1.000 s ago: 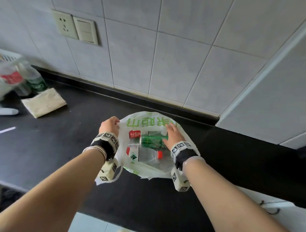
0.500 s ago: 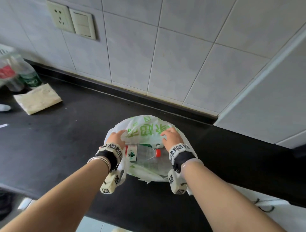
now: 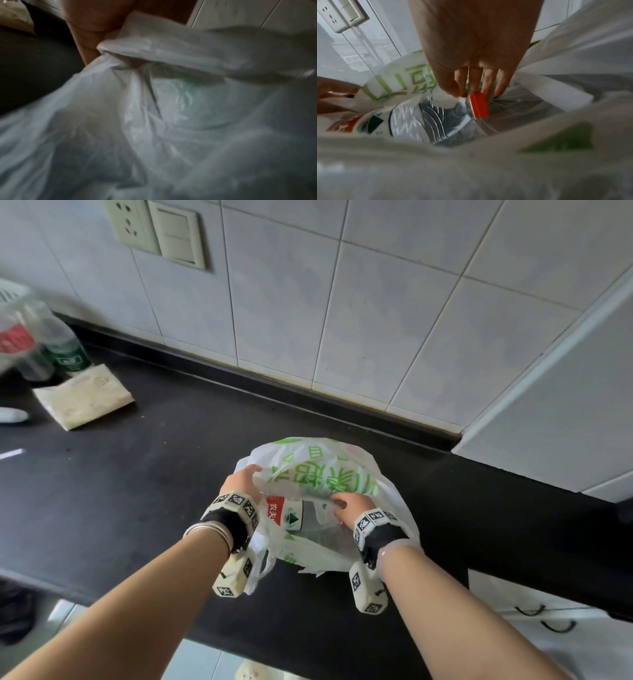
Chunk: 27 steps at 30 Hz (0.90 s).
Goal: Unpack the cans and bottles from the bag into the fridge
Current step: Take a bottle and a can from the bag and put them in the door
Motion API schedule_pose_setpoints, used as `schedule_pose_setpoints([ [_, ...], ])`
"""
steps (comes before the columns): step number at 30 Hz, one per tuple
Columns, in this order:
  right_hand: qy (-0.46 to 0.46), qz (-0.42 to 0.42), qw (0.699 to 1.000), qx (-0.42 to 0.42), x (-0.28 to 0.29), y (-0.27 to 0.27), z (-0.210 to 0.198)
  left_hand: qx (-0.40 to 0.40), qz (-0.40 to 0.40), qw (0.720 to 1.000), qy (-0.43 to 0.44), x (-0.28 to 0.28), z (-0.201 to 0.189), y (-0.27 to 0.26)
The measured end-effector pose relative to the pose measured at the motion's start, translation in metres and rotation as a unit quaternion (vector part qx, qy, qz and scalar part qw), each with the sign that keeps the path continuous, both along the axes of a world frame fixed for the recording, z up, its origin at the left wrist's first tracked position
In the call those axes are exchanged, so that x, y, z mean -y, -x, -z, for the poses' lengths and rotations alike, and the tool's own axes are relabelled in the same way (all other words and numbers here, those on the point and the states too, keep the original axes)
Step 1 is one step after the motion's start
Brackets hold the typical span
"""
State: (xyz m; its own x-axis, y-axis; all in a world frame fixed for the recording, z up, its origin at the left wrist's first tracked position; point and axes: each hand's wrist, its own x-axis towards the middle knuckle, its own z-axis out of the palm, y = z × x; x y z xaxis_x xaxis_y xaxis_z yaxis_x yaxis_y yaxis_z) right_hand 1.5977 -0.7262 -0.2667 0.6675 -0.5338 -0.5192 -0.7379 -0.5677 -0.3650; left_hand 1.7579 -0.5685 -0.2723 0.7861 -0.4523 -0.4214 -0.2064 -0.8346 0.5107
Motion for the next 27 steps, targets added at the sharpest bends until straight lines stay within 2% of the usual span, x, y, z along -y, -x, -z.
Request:
schedule_pose_setpoints([
  [8, -0.013, 0.004, 0.997, -0.070, -0.002, 0.013, 0.005, 0.026, 0.036, 0.998, -0.043, -0.001, 0.001, 0.006],
  [15, -0.020, -0.013, 0.997, -0.074, -0.013, 0.017, 0.001, 0.006, 0.043, 0.998, -0.047, 0.003, 0.002, 0.013],
  [21, -0.013, 0.022, 0.999, 0.042, -0.005, 0.019, -0.037, -0.009, 0.045, 0.998, -0.034, 0.008, -0.002, 0.014],
  [27, -0.006, 0.077, 0.981, 0.177, 0.001, 0.011, -0.065, -0.016, 0.047, 0.998, -0.027, 0.016, -0.011, 0.016],
])
